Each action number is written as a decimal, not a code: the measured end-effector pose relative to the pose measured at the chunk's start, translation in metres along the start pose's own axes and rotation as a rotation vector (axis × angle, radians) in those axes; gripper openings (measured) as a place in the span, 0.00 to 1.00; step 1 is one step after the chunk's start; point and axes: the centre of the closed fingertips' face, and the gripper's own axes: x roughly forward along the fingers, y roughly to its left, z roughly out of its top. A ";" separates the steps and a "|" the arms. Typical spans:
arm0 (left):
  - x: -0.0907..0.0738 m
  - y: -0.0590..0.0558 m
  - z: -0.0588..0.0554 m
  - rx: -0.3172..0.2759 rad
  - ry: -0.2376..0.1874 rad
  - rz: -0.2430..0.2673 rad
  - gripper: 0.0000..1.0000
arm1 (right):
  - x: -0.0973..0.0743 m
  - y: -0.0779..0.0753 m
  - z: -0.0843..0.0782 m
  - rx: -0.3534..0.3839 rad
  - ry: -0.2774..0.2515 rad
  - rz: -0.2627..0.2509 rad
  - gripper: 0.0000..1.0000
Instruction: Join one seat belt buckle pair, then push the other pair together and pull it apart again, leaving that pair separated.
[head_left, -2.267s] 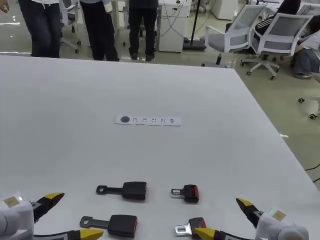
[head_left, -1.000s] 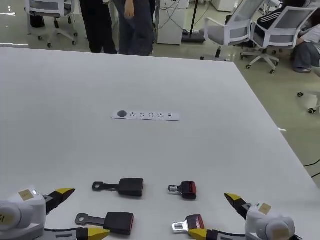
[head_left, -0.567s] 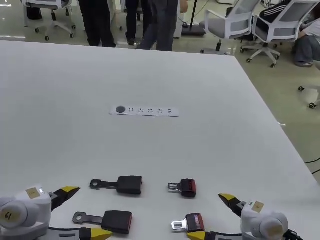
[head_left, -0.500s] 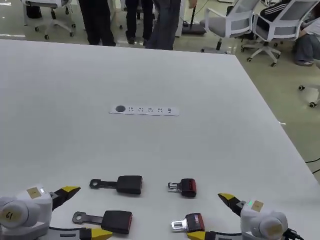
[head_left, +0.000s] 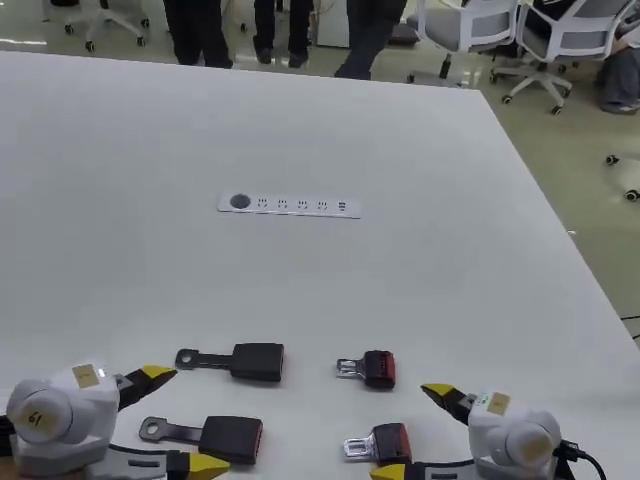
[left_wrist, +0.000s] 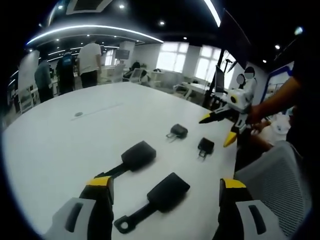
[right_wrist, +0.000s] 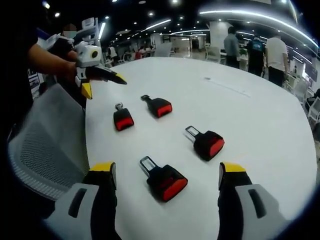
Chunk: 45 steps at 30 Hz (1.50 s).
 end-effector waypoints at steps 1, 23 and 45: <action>0.002 -0.001 -0.002 0.012 0.008 -0.008 0.89 | 0.001 0.000 -0.003 -0.003 0.013 0.007 0.83; 0.033 -0.012 -0.026 0.187 0.162 -0.145 0.76 | 0.020 0.002 -0.022 -0.053 0.121 0.146 0.75; 0.056 -0.003 -0.069 0.418 0.309 -0.299 0.48 | 0.027 0.011 -0.039 -0.157 0.233 0.271 0.59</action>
